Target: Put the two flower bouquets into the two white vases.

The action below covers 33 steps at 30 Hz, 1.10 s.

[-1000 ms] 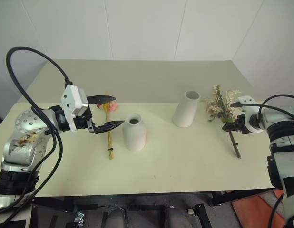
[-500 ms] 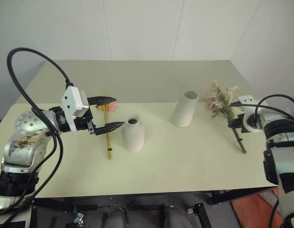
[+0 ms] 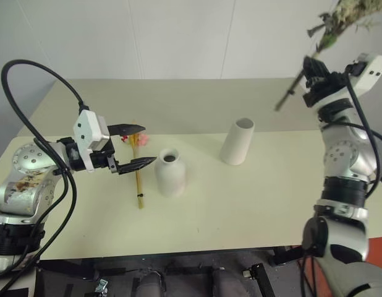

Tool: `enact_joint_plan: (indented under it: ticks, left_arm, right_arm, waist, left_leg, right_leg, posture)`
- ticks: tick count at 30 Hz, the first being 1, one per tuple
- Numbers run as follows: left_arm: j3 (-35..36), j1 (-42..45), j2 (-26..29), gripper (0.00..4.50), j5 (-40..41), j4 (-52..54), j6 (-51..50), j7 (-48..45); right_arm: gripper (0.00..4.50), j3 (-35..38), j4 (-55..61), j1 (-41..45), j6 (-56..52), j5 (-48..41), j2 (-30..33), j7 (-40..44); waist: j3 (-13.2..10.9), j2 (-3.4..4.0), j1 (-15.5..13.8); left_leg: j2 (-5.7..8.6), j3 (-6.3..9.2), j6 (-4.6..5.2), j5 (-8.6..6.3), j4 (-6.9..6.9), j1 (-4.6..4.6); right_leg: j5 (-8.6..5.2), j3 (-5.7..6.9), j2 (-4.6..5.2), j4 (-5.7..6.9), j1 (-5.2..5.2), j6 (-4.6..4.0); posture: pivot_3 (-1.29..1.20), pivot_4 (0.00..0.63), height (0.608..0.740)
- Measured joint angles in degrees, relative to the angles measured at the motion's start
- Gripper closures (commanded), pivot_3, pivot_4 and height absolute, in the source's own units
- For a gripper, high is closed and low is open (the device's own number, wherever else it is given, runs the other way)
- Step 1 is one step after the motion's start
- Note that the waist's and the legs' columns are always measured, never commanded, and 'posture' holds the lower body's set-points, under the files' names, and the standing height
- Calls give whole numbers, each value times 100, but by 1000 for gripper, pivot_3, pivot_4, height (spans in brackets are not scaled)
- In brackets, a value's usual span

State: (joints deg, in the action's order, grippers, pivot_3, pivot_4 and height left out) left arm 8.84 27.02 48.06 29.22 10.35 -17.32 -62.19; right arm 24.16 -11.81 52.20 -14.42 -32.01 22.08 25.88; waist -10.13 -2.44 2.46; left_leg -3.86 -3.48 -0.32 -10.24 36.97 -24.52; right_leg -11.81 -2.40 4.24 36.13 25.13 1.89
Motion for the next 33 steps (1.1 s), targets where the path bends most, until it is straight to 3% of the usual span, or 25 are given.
enact_joint_plan:
  ticks: [8, 24, 25, 33]
  left_arm:
    - [135, -37, 98, 290, 0, 15, -3, -26]
    - [359, -453, 174, 290, 46, 396, -156, 100]
    - [360, -461, 174, 290, 48, 404, -166, 104]
    - [412, -488, 186, 290, 48, 452, -182, 150]
  right_arm:
    - [4303, -669, -33, -333, 162, 273, -202, 252]
    - [4303, -944, -958, -351, 816, 670, -275, 625]
    - [3572, -988, -959, -370, 855, 705, -297, 648]
    - [877, -1173, -519, -856, 885, 705, -325, 903]
  waist:
    - [0, 0, -28]
    - [0, 0, 7]
    - [0, 0, 6]
    - [0, 1, -13]
  left_leg:
    - [1, -1, 0, 0, 0, -3]
    - [0, -1, 0, 0, 0, -1]
    - [0, -1, 0, 0, 0, -1]
    - [1, -1, 0, 0, 0, -3]
  right_leg:
    - [0, 3, 2, -1, 3, -2]
    - [0, 2, 1, 0, 2, -2]
    - [0, 2, 1, 0, 2, -2]
    - [0, 3, 2, 0, 2, -2]
  posture:
    - [0, 150, 740]
    - [0, 150, 740]
    - [0, 150, 740]
    - [0, 150, 740]
